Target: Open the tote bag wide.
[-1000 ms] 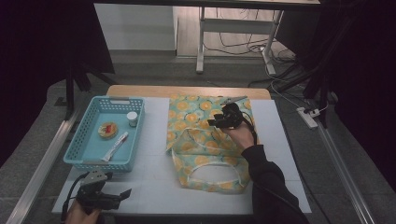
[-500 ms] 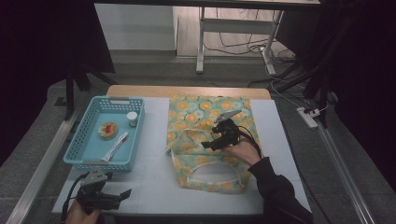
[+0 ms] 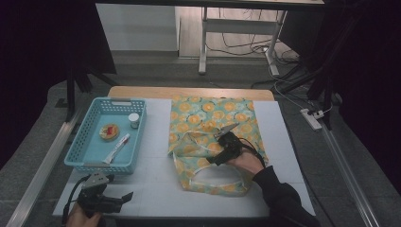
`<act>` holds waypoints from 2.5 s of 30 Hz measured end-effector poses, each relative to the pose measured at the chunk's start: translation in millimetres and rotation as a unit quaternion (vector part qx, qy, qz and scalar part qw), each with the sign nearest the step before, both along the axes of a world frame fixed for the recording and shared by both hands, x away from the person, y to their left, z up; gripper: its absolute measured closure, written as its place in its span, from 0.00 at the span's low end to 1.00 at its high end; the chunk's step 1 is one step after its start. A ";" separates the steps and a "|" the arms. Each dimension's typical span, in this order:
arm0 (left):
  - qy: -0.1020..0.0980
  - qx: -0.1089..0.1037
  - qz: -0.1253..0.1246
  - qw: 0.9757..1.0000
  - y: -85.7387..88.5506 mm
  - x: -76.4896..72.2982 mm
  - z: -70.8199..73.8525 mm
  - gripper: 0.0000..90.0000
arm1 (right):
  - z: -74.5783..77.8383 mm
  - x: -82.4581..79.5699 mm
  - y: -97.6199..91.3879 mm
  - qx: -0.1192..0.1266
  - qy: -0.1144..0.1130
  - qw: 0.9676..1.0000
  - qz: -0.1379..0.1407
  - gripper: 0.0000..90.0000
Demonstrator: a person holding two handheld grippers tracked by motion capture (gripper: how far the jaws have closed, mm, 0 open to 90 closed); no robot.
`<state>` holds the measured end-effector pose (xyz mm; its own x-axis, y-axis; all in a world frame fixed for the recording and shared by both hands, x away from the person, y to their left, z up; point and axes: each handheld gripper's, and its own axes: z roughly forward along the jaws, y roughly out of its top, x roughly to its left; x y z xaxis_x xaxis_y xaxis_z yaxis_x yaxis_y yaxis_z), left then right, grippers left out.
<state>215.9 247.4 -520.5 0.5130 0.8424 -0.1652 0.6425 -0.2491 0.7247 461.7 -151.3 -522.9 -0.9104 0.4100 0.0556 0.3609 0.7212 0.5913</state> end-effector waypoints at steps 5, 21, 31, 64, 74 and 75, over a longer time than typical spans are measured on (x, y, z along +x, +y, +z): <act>-0.001 -0.001 0.000 1.000 0.2 -0.2 0.1 0.02 | -5.0 -1.7 -2.8 -0.019 -0.036 0.999 0.000 0.02; -0.001 0.003 -0.002 1.000 -0.4 -0.1 0.1 0.02 | 5.4 -12.1 -9.4 -0.012 -0.032 0.999 0.029 0.69; -0.001 0.002 -0.004 1.000 -0.4 -0.1 0.1 0.02 | 8.2 -12.1 -7.9 -0.013 -0.009 0.999 0.032 1.00; 0.003 -0.004 -0.001 1.000 1.1 0.7 -0.2 0.02 | 71.7 7.1 -4.3 0.091 -0.009 0.996 0.006 1.00; 0.002 -0.005 -0.002 1.000 1.3 0.4 -0.2 0.02 | 105.6 19.5 8.3 0.102 -0.015 0.995 0.001 1.00; 0.002 -0.005 -0.002 1.000 1.3 0.4 -0.2 0.02 | 107.4 20.4 9.7 0.104 -0.014 0.995 0.000 1.00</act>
